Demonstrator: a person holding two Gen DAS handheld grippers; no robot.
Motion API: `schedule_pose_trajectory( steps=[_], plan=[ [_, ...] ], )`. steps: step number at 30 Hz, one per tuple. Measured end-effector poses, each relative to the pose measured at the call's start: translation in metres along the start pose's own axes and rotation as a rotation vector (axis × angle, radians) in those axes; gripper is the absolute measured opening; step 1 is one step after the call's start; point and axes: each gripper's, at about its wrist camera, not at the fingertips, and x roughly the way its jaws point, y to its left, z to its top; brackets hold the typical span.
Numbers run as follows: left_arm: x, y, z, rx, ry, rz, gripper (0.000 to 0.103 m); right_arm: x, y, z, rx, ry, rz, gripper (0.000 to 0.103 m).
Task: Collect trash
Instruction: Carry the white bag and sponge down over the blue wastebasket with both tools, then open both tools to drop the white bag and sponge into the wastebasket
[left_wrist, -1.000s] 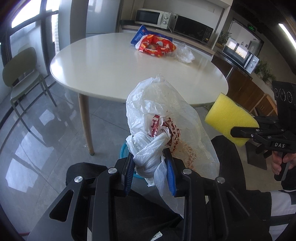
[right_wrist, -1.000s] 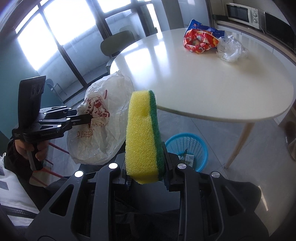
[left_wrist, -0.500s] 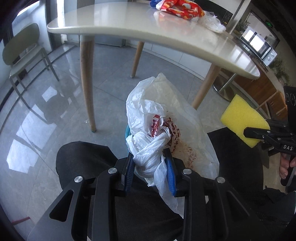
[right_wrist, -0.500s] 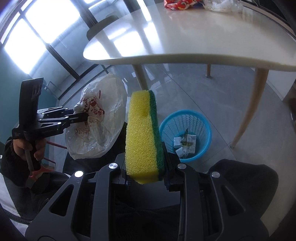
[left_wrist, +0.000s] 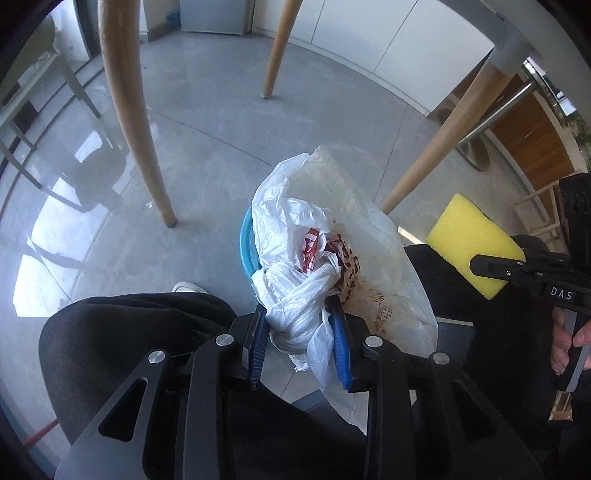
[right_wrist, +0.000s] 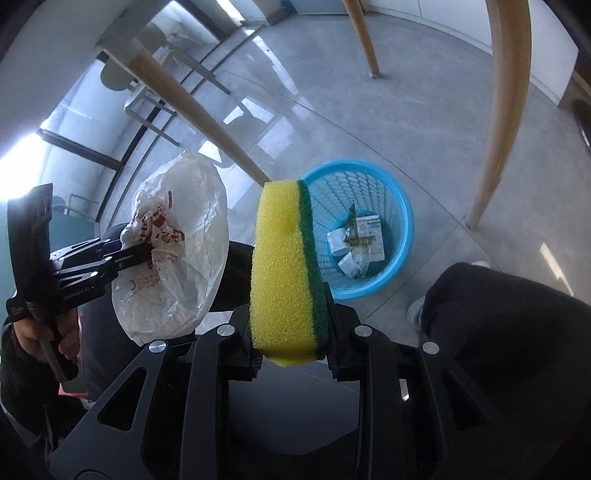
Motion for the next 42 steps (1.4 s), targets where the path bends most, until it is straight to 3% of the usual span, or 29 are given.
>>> schedule_pose_trajectory(
  steps=[17,33,37,39,40,42],
  plan=[
    [0.119,-0.013,0.045,0.027,0.206,0.097,0.030,0.101,-0.052,0.049,0.149,0.133,-0.055,0.025],
    [0.151,-0.007,0.055,0.003,0.261,0.097,0.034,0.118,-0.058,0.064,0.168,0.150,-0.064,0.028],
    [0.158,-0.004,0.055,-0.007,0.282,0.090,0.046,0.118,-0.060,0.065,0.184,0.139,-0.067,0.053],
    [0.160,-0.004,0.054,-0.004,0.294,0.106,0.075,0.116,-0.062,0.066,0.191,0.134,-0.071,0.066],
    [0.159,-0.004,0.054,-0.004,0.286,0.106,0.078,0.115,-0.062,0.066,0.195,0.133,-0.073,0.075],
    [0.159,-0.003,0.053,-0.003,0.291,0.110,0.085,0.113,-0.063,0.067,0.208,0.124,-0.068,0.080]
  ],
)
